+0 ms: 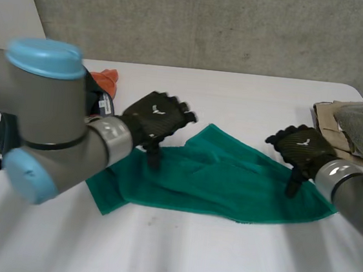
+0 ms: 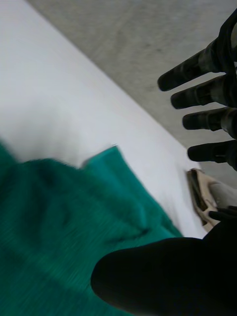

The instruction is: Fold the laundry.

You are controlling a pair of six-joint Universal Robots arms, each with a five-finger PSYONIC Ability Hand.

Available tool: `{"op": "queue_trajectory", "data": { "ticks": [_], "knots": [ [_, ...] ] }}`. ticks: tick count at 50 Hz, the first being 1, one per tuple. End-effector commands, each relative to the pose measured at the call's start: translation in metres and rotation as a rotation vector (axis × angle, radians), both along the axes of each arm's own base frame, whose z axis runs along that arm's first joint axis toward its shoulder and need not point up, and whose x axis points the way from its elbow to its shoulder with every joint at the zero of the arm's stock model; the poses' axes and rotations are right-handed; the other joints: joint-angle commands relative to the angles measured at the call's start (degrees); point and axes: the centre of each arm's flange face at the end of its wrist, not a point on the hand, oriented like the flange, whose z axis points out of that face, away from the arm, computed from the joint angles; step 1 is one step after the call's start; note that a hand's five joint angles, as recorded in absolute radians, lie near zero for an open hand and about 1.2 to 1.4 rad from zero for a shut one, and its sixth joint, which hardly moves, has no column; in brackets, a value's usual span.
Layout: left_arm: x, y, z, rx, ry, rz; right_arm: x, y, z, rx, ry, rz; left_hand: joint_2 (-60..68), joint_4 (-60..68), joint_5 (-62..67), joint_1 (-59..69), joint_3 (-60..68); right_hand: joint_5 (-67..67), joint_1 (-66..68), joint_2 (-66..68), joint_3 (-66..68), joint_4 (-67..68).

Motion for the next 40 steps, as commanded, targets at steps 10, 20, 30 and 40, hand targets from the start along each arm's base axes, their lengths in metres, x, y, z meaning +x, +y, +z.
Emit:
{"op": "queue_trajectory", "data": {
  "ticks": [10, 20, 30, 40],
  "knots": [
    [0.078, 0.033, -0.036, 0.246, -0.108, 0.110, -0.044, 0.019, 0.014, 0.174, 0.084, 0.016, 21.87, 22.02, 21.23, 22.07, 21.66, -2.69, -2.53, -1.71, -1.83, -1.70],
    [0.072, -0.012, -0.075, 0.178, -0.118, 0.179, -0.044, 0.032, -0.011, 0.183, 0.069, 0.016, 14.63, 14.79, 14.00, 14.84, 14.43, -2.69, -2.53, -1.71, -1.83, -1.70],
    [0.063, -0.031, -0.092, 0.146, -0.161, 0.175, -0.047, 0.035, -0.021, 0.188, 0.045, 0.007, 17.99, 18.14, 17.35, 18.19, 17.78, -2.69, -2.53, -1.71, -1.83, -1.70],
    [0.057, -0.048, -0.090, 0.112, -0.113, 0.195, -0.050, 0.034, -0.023, 0.195, 0.012, -0.010, 66.89, 67.04, 66.25, 67.09, 66.68, -2.69, -2.53, -1.71, -1.83, -1.70]
  ]
}}
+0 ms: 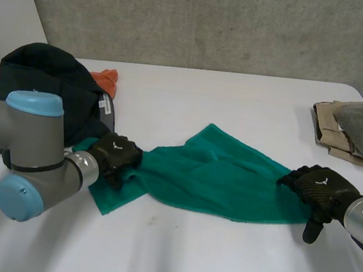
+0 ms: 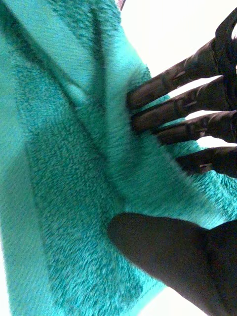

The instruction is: Fold the laundry.

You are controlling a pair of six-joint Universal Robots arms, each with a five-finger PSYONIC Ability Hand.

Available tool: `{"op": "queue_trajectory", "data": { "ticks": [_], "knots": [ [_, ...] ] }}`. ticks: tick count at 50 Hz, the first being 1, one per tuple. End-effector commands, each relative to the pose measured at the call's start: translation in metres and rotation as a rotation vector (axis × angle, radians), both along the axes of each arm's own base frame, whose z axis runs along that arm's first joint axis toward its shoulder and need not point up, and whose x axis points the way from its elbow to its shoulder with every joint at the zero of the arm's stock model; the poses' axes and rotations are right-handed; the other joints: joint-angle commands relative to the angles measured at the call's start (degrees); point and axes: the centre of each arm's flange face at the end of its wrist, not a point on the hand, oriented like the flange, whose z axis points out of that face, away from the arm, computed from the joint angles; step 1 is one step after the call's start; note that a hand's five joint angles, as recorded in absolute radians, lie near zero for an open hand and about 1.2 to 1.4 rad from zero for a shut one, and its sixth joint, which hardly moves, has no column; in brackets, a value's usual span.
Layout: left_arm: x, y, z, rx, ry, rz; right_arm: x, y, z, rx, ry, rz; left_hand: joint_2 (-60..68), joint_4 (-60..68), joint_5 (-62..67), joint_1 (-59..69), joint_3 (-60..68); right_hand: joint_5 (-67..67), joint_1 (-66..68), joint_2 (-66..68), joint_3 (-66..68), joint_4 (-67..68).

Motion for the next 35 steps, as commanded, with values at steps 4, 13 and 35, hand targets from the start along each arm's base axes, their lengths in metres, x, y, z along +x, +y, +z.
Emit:
{"op": "queue_trajectory", "data": {
  "ticks": [4, 13, 35],
  "knots": [
    [0.000, -0.011, 0.020, -0.038, 0.092, 0.064, -0.002, -0.002, 0.002, -0.009, -0.030, -0.020, 32.84, 33.17, 33.35, 34.57, 32.67, -2.70, -2.53, -1.71, -1.84, -1.70],
    [0.009, 0.006, 0.089, -0.078, 0.252, 0.123, -0.004, 0.011, 0.031, -0.002, -0.034, -0.039, 32.84, 33.17, 33.35, 34.57, 32.67, -2.70, -2.53, -1.71, -1.84, -1.70],
    [0.020, 0.055, 0.162, -0.018, 0.370, 0.154, 0.051, 0.046, -0.018, 0.049, -0.365, -0.118, 32.84, 33.17, 33.35, 34.57, 32.67, 4.53, 4.71, 5.52, 5.40, 5.54]
  ]
}}
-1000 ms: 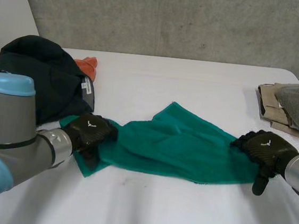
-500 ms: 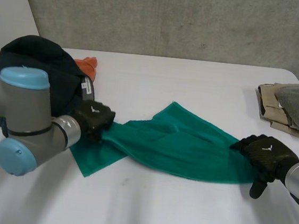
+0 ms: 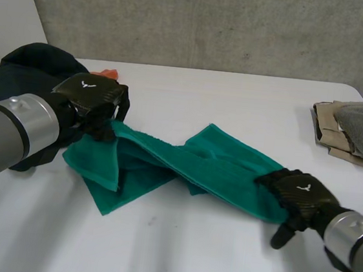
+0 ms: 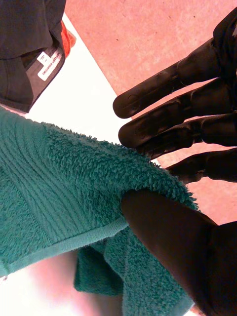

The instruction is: Fold the laundry.

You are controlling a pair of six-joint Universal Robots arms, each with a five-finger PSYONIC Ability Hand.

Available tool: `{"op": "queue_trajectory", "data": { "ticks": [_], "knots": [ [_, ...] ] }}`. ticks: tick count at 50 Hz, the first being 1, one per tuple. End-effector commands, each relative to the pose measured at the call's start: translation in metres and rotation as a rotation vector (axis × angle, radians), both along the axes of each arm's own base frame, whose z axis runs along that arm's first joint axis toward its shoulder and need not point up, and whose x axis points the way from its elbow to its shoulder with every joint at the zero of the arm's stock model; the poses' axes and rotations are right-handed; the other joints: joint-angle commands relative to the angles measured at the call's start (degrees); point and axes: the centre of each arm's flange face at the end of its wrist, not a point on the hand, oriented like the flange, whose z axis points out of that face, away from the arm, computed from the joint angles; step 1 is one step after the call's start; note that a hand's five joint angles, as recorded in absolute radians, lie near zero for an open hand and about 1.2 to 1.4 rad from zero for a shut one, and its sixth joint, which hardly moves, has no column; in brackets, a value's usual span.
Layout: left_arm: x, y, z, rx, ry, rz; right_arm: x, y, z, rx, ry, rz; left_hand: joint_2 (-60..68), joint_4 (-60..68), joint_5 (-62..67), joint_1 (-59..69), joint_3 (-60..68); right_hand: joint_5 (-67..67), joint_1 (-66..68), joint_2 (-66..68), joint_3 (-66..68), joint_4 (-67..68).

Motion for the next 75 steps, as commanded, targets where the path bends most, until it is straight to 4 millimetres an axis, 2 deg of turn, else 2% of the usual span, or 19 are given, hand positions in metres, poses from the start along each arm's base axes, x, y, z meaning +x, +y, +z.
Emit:
{"op": "queue_trajectory", "data": {
  "ticks": [1, 11, 13, 14, 16, 20, 21, 26, 31, 36, 40, 46, 51, 54, 55, 59, 65, 69, 75],
  "knots": [
    [-0.001, 0.005, 0.009, 0.015, 0.065, 0.022, 0.023, 0.001, -0.025, -0.007, -0.117, -0.078, 11.81, 11.31, 13.22, 14.22, 11.78, 4.22, 4.43, 5.28, 4.97, 5.00],
    [-0.003, 0.017, 0.010, 0.048, 0.103, 0.027, 0.048, -0.016, -0.045, -0.095, -0.092, -0.116, 11.81, 11.31, 13.22, 14.22, 11.78, 24.04, 24.25, 25.10, 24.78, 24.82],
    [-0.002, 0.017, 0.009, 0.054, 0.101, 0.032, 0.051, -0.021, -0.048, -0.108, -0.090, -0.114, 11.81, 11.31, 13.22, 14.22, 11.78, 40.65, 40.86, 41.71, 41.39, 41.43],
    [0.000, 0.018, 0.006, 0.063, 0.094, 0.038, 0.052, -0.027, -0.047, -0.124, -0.086, -0.120, 11.81, 11.31, 13.22, 14.22, 11.78, 66.72, 66.93, 67.78, 67.47, 67.50],
    [0.001, 0.018, 0.003, 0.071, 0.087, 0.046, 0.050, -0.031, -0.043, -0.150, -0.074, -0.133, 11.81, 11.31, 13.22, 14.22, 11.78, 66.99, 67.20, 68.05, 67.73, 67.77],
    [0.008, 0.019, -0.009, 0.114, 0.058, 0.080, 0.038, -0.040, 0.004, -0.300, -0.063, -0.151, 11.81, 11.31, 13.22, 14.22, 11.78, 66.99, 67.20, 68.05, 67.73, 67.77],
    [0.012, 0.020, -0.014, 0.128, 0.042, 0.091, 0.031, -0.042, 0.028, -0.374, -0.036, -0.141, 11.81, 11.31, 13.22, 14.22, 11.78, 66.99, 67.20, 68.05, 67.73, 67.77],
    [0.019, 0.023, -0.032, 0.155, -0.032, 0.086, 0.012, -0.032, 0.067, -0.391, 0.136, -0.013, 11.81, 11.31, 13.22, 14.22, 11.78, 66.99, 67.20, 68.05, 67.73, 67.77],
    [0.015, 0.023, -0.064, 0.204, -0.132, 0.039, -0.005, -0.028, 0.076, -0.234, 0.209, 0.093, 11.81, 11.31, 13.22, 14.22, 11.78, 66.99, 67.20, 68.05, 67.73, 67.77],
    [0.003, -0.001, -0.095, 0.212, -0.161, 0.021, -0.002, -0.032, 0.070, -0.091, 0.225, 0.191, 11.81, 11.31, 13.22, 14.22, 11.78, 66.99, 67.20, 68.05, 67.73, 67.77],
    [-0.011, -0.029, -0.097, 0.122, -0.117, 0.022, 0.008, -0.050, 0.066, -0.102, 0.229, 0.216, 11.81, 11.31, 13.22, 14.22, 11.78, 66.99, 67.20, 68.05, 67.73, 67.77],
    [-0.030, -0.082, -0.063, -0.166, 0.004, 0.042, 0.030, -0.096, 0.077, -0.258, 0.201, 0.204, 11.81, 11.31, 13.22, 14.22, 11.78, 66.99, 67.20, 68.05, 67.73, 67.77],
    [-0.037, -0.124, 0.010, -0.563, 0.159, 0.105, 0.042, -0.156, 0.141, -0.687, 0.049, 0.047, 11.81, 11.31, 13.22, 14.22, 11.78, 66.99, 67.20, 68.05, 67.73, 67.77],
    [-0.033, -0.134, 0.051, -0.745, 0.240, 0.141, 0.042, -0.169, 0.172, -0.875, -0.060, -0.023, 11.81, 11.31, 13.22, 14.22, 11.78, 66.99, 67.20, 68.05, 67.73, 67.77],
    [-0.029, -0.136, 0.073, -0.841, 0.286, 0.163, 0.040, -0.174, 0.194, -1.006, -0.138, -0.058, 11.81, 11.31, 13.22, 14.22, 11.78, 66.99, 67.20, 68.05, 67.73, 67.77],
    [-0.023, -0.131, 0.106, -0.946, 0.359, 0.163, 0.040, -0.169, 0.224, -1.176, -0.289, -0.063, 11.81, 11.31, 13.22, 14.22, 11.78, 66.99, 67.20, 68.05, 67.73, 67.77],
    [-0.024, -0.115, 0.100, -0.849, 0.336, 0.071, 0.047, -0.157, 0.207, -1.050, -0.273, 0.010, 11.81, 11.31, 13.22, 14.22, 11.78, 66.99, 67.20, 68.05, 67.73, 67.77],
    [-0.022, -0.099, 0.069, -0.699, 0.270, 0.034, 0.047, -0.151, 0.176, -0.888, -0.203, 0.034, 11.81, 11.31, 13.22, 14.22, 11.78, 66.99, 67.20, 68.05, 67.73, 67.77],
    [-0.007, -0.075, -0.010, -0.442, 0.114, 0.049, 0.038, -0.138, 0.089, -0.556, -0.014, 0.070, 11.81, 11.31, 13.22, 14.22, 11.78, 66.99, 67.20, 68.05, 67.73, 67.77]
  ]
}}
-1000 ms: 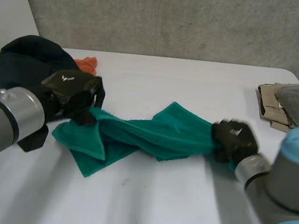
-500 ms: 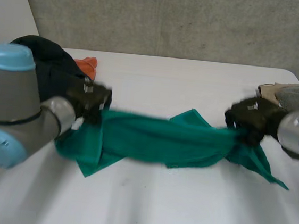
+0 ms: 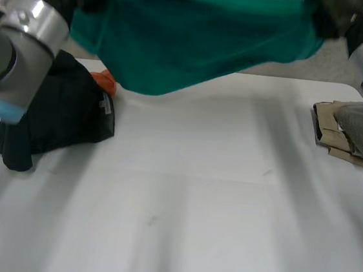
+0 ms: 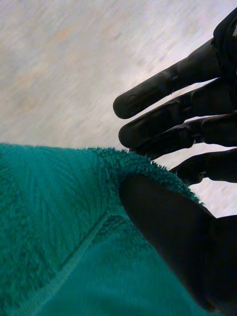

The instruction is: Fold the laundry.

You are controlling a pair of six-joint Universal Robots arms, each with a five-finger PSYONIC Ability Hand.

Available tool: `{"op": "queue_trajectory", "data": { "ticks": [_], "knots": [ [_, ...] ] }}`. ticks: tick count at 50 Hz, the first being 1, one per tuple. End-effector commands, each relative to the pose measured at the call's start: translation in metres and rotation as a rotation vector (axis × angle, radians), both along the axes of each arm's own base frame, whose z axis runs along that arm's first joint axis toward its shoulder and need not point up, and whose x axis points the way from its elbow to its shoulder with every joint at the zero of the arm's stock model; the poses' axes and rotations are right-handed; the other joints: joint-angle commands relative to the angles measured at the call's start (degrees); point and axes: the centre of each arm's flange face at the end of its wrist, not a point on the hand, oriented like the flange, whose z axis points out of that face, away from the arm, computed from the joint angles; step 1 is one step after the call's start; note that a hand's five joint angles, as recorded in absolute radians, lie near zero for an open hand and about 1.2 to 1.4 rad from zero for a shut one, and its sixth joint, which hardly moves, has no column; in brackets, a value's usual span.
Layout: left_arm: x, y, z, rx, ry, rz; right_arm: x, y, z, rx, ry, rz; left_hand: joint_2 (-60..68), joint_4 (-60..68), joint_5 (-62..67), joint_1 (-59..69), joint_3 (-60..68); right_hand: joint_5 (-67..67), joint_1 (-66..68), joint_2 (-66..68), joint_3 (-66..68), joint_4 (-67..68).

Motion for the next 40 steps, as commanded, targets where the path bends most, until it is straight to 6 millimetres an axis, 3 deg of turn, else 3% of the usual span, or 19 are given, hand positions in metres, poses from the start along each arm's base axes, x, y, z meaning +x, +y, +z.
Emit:
{"op": "queue_trajectory", "data": {
  "ticks": [1, 2, 5, 6, 11, 13, 17, 22, 27, 34, 40],
  "knots": [
    [0.015, 0.028, -0.087, 0.288, -0.160, 0.027, -0.008, 0.017, -0.095, 0.363, 0.220, -0.005, 11.43, 11.26, 12.01, 14.13, 11.72, 11.67, 16.20, 12.60, 12.02, 11.49],
    [0.019, 0.032, -0.109, 0.340, -0.202, 0.037, -0.007, 0.022, -0.118, 0.423, 0.269, 0.010, 11.43, 11.26, 12.01, 14.13, 11.72, 11.67, 16.20, 12.60, 12.02, 11.49],
    [0.021, 0.040, -0.144, 0.418, -0.266, 0.040, -0.011, 0.027, -0.149, 0.497, 0.325, 0.018, 11.43, 11.26, 12.01, 14.13, 11.72, 11.67, 16.20, 12.60, 12.02, 11.49],
    [0.023, 0.043, -0.164, 0.458, -0.305, 0.044, -0.014, 0.029, -0.170, 0.550, 0.354, 0.015, 11.43, 11.26, 12.01, 14.13, 11.72, 11.67, 16.20, 12.60, 12.02, 11.49],
    [0.026, 0.054, -0.206, 0.564, -0.387, 0.042, -0.022, 0.032, -0.205, 0.684, 0.365, 0.001, 11.43, 11.26, 12.01, 14.13, 11.72, 8.46, 13.00, 9.39, 8.82, 8.29],
    [0.027, 0.056, -0.210, 0.580, -0.390, 0.043, -0.025, 0.032, -0.207, 0.706, 0.354, -0.013, 11.43, 11.26, 12.01, 14.13, 11.72, 3.60, 8.14, 4.53, 3.96, 3.43],
    [0.026, 0.061, -0.205, 0.574, -0.378, 0.036, -0.033, 0.030, -0.205, 0.750, 0.287, -0.050, 11.43, 11.26, 12.01, 14.13, 11.72, -18.77, -14.24, -17.84, -18.42, -18.95],
    [0.023, 0.069, -0.195, 0.558, -0.359, 0.022, -0.048, 0.027, -0.192, 0.793, 0.152, -0.110, 11.43, 11.26, 12.01, 14.13, 11.72, -29.36, -24.82, -28.43, -29.00, -29.54],
    [0.025, 0.071, -0.196, 0.570, -0.358, 0.026, -0.063, 0.024, -0.196, 0.867, 0.067, -0.172, 11.43, 11.26, 12.01, 14.13, 11.72, -30.24, -25.70, -29.31, -29.88, -30.41],
    [0.032, 0.070, -0.197, 0.583, -0.356, 0.058, -0.077, 0.022, -0.208, 0.932, 0.064, -0.226, 11.43, 11.26, 12.01, 14.13, 11.72, -25.22, -20.68, -24.28, -24.86, -25.39],
    [0.034, 0.070, -0.198, 0.601, -0.359, 0.064, -0.079, 0.022, -0.210, 0.913, 0.075, -0.206, 11.43, 11.26, 12.01, 14.13, 11.72, 11.60, 16.14, 12.53, 11.96, 11.43]
  ]
}}
